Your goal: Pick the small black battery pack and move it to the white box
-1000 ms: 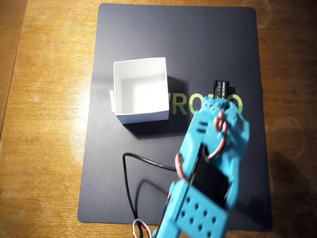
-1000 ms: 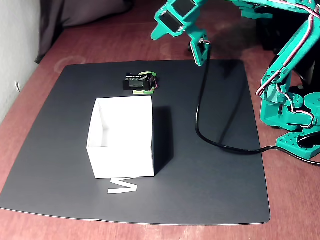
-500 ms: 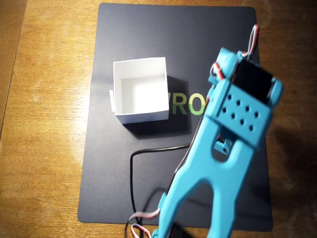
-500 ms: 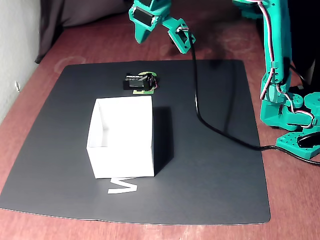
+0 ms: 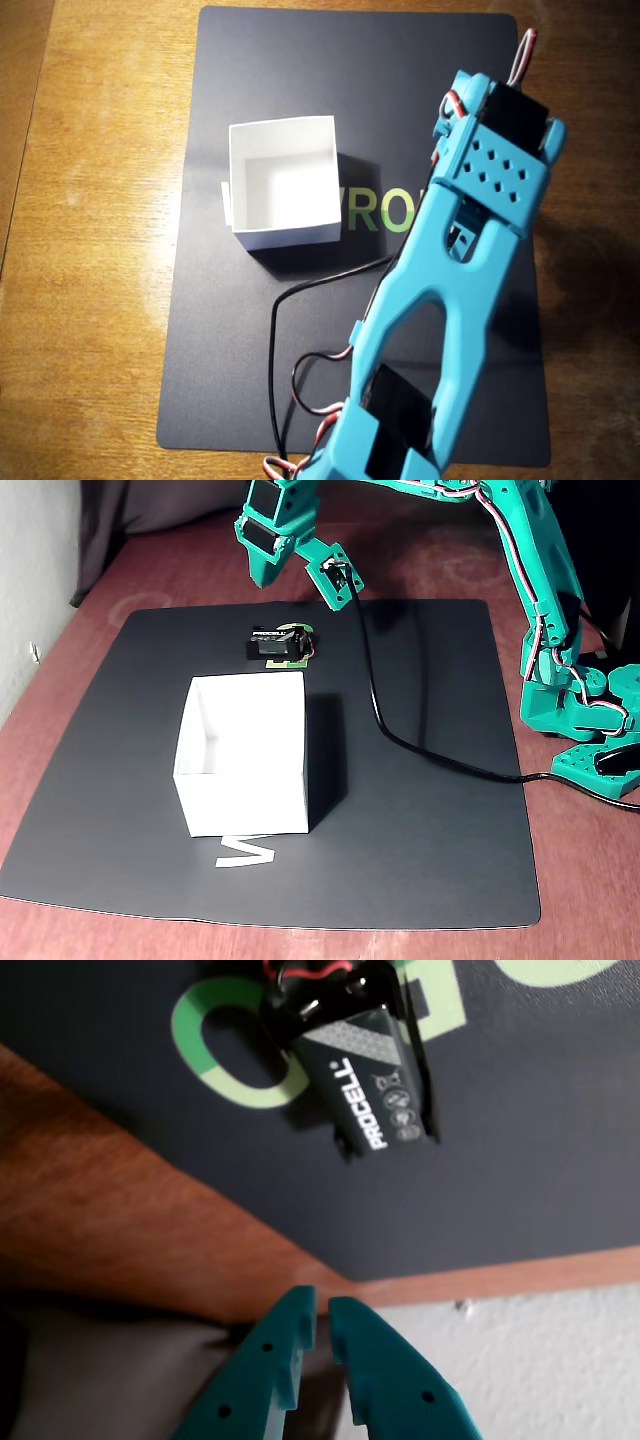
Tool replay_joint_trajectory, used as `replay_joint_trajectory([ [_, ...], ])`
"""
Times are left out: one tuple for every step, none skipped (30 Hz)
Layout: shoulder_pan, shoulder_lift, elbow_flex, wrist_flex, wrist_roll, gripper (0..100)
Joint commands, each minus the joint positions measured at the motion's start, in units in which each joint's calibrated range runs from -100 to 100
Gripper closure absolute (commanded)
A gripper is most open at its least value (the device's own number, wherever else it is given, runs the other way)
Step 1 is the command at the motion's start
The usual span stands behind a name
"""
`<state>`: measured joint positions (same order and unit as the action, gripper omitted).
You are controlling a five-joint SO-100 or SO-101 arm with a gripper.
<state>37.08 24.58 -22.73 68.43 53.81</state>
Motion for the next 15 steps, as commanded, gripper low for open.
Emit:
replay_joint_trajectory([
  [0.0, 0.4, -3.3, -0.4, 0.3, 99],
  [-0.2, 0.7, -3.3, -0.4, 0.5, 99],
  [-0.4, 1.1, -3.0, -0.3, 1.3, 99],
  [-0.5, 1.4, -2.6, -0.3, 2.5, 99],
  [-1.1, 1.9, -2.5, -0.3, 3.5, 99],
  [-1.6, 2.4, -2.5, -0.2, 4.1, 99],
  [-2.0, 2.9, -2.9, -0.2, 4.4, 99],
  [-2.1, 3.5, -3.1, -0.2, 4.5, 99],
  [-2.3, 4.1, -3.2, -0.2, 4.5, 99],
  [-3.2, 4.8, -3.3, -0.2, 4.5, 99],
  [-3.7, 5.2, -3.3, -0.2, 4.5, 99],
  [-4.2, 5.4, -3.3, -0.2, 4.5, 99],
  [-4.8, 5.6, -3.3, -0.2, 4.5, 99],
  [-5.0, 5.7, -3.3, -0.2, 4.5, 99],
  [-5.2, 5.9, -3.3, -0.2, 4.5, 99],
])
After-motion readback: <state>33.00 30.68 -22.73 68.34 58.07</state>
